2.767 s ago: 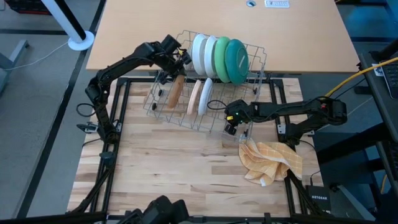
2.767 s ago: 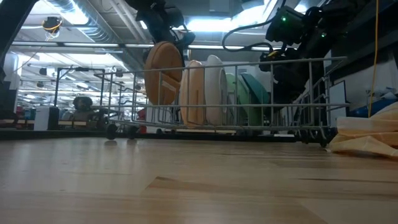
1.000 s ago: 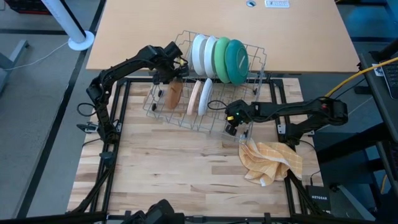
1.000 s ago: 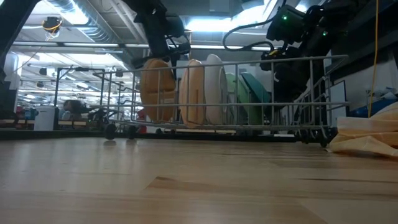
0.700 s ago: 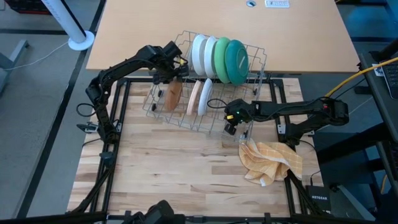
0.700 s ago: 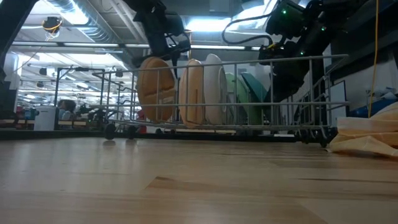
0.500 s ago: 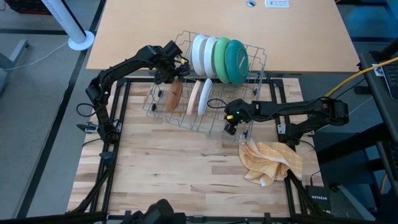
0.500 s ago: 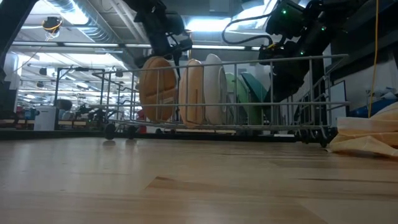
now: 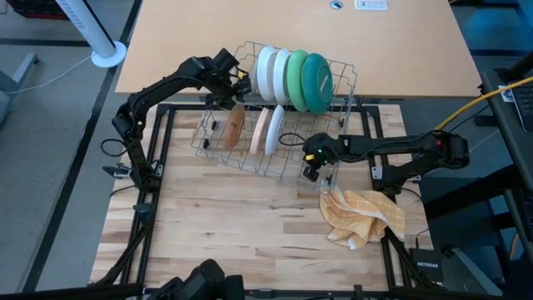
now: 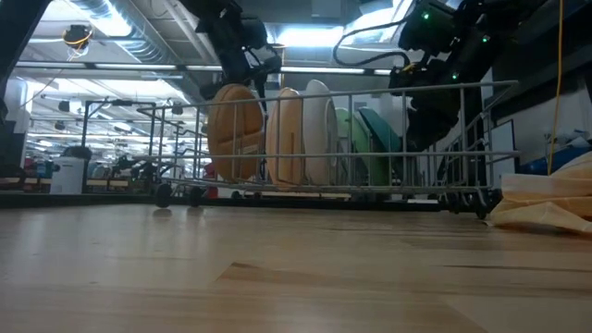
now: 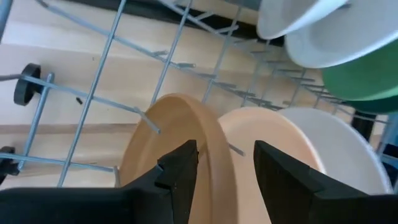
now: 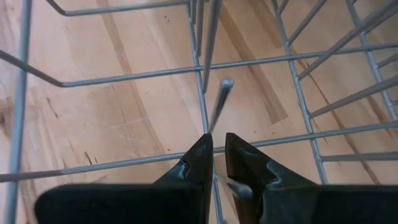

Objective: Sort dishes
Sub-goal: Adjust the brown plate in the dishwasher, then return to Home Position

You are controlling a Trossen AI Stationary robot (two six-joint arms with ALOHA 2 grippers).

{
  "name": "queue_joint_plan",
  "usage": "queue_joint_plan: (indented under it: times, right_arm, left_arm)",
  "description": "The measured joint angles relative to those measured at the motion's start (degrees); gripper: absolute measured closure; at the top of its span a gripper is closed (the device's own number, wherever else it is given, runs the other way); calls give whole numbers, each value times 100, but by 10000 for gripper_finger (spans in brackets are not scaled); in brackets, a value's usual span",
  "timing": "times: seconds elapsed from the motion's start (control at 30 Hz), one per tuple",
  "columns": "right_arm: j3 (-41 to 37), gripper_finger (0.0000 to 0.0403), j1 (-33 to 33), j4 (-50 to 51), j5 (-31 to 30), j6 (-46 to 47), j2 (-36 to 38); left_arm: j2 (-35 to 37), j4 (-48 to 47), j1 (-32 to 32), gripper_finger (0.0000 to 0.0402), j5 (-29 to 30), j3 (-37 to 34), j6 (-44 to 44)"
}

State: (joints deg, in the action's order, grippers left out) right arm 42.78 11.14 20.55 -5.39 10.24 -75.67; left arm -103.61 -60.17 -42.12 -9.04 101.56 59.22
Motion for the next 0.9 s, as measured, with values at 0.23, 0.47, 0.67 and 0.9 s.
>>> queue_joint_plan:
  times: [0.23, 0.47, 0.67, 0.9]
  right_arm:
    - [123, 354, 0, 56, -106, 48, 411]
    - [599, 354, 9, 175, -127, 37, 869]
    - [1566, 354, 9, 1071, -156, -152, 1467]
    - [2679, 354, 11, 1704, -303, -272, 2652]
  left_arm:
    - [373, 114, -162, 252, 5, 0, -146]
    - [1019, 113, -309, 252, 91, -2, -879]
    - [1923, 64, -180, 252, 457, 0, -2357]
    - [3337, -47, 679, 252, 1399, 0, -4112]
